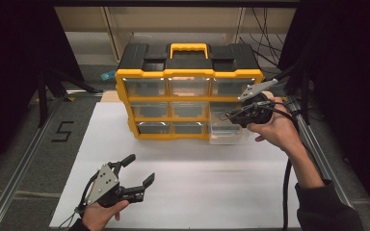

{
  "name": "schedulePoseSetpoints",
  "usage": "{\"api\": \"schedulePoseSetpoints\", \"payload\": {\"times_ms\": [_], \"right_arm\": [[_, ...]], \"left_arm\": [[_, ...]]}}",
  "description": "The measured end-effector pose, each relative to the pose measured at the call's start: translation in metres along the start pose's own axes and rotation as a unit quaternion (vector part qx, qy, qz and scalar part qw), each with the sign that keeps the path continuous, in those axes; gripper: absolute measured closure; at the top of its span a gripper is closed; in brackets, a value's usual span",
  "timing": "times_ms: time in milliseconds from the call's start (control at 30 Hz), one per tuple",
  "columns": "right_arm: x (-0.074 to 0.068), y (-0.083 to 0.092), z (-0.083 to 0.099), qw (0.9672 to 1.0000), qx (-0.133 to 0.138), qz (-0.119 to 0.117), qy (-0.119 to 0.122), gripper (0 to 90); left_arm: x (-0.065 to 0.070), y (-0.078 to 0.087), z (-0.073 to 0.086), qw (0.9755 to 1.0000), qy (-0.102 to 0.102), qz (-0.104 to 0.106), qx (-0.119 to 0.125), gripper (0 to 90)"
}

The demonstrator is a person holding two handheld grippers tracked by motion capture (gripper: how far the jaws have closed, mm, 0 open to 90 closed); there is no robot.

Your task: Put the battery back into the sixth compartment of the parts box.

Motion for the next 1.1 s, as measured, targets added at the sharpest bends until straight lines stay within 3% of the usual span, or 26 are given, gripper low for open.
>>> {"api": "schedulePoseSetpoints", "payload": {"times_ms": [533,733,867,933,1100], "right_arm": [[-0.001,-0.01,0.006,0.9999,-0.017,-0.002,0.001,76.5],[-0.001,-0.007,0.001,1.0,-0.002,0.002,-0.001,68.9],[0.002,0.0,-0.002,0.9996,0.018,0.017,-0.011,59.7],[0.002,0.003,-0.002,0.9997,0.018,0.011,-0.011,57.3],[0.0,0.012,-0.005,0.9983,0.041,0.015,-0.039,45.8]], "left_arm": [[0.0,0.0,0.0,1.0,0.0,0.0,0.0,15.6],[0.0,0.0,0.0,1.0,0.0,0.0,0.0,15.6],[0.0,0.0,0.0,1.0,0.0,0.0,-0.001,15.6],[0.0,0.0,0.0,1.0,0.0,0.0,0.0,15.7],[0.0,0.0,0.0,1.0,0.001,0.0,-0.001,15.6]]}}
Point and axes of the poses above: each handheld gripper's, and its own axes: y roughly backward along the jaws, z roughly out of its underside, x roughly to its right, the point moved 10 cm from there along -y, roughly forward along the jaws, and after that the axes turned 7 degrees about z, right-handed, at the moved point
